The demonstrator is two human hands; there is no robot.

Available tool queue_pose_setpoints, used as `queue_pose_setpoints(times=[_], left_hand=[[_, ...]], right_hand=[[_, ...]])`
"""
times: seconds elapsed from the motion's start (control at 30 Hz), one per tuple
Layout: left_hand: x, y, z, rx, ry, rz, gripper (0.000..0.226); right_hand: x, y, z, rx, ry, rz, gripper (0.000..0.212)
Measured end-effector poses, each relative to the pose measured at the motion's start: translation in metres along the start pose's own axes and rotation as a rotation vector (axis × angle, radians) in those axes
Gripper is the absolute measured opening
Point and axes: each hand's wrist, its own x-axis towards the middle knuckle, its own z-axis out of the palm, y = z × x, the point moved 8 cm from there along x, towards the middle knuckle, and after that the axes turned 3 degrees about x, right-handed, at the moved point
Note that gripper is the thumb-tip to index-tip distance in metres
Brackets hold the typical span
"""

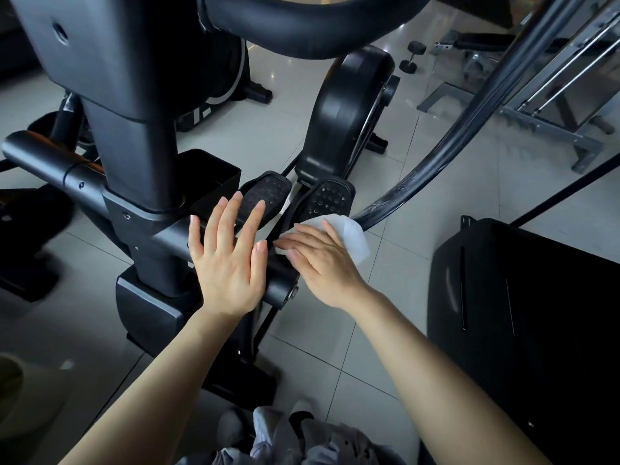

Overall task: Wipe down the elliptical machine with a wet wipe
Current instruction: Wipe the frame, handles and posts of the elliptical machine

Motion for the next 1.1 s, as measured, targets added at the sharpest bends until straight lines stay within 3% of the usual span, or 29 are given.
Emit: queue_pose_setpoints(times=[0.1, 0.3, 0.47, 0.57, 0.7, 0.8, 0.9, 0.97, 1.1], left_hand=[[0.0, 0.0, -0.001, -0.015, 0.01, -0.014, 0.054], [-0.001, 0.0, -0.002, -0.035, 0.025, -0.016, 0.054], [-0.001, -0.001, -0.002, -0.03, 0.065, -0.003, 0.051], [-0.001, -0.002, -0.002, -0.04, 0.075, -0.004, 0.048], [-0.003, -0.001, -0.003, -0.054, 0.075, -0.013, 0.051], [-0.003, -0.001, -0.003, -0.061, 0.069, -0.014, 0.049], [-0.002, -0.002, -0.001, -0.056, 0.061, -0.012, 0.05], [-0.002, -0.002, -0.002, -0.061, 0.052, -0.01, 0.052], [-0.002, -0.002, -0.002, -0.059, 0.062, 0.003, 0.05]], right_hand=[[-0.003, 0.019, -0.015, -0.036, -0.104, -0.04, 0.045], [-0.004, 0.065, -0.054, -0.463, -0.113, -0.138, 0.043], [0.005, 0.022, -0.017, -0.245, 0.03, -0.041, 0.046], [0.015, 0.005, 0.003, -0.145, -0.02, 0.048, 0.057], [0.005, 0.017, -0.011, -0.208, 0.106, -0.007, 0.051], [-0.005, 0.056, -0.043, -0.366, 0.234, 0.086, 0.055], [-0.01, 0.075, -0.061, -0.46, 0.324, 0.162, 0.043], [-0.006, 0.061, -0.048, -0.34, 0.357, 0.219, 0.045], [0.003, 0.01, -0.004, -0.15, 0.317, 0.109, 0.044]])
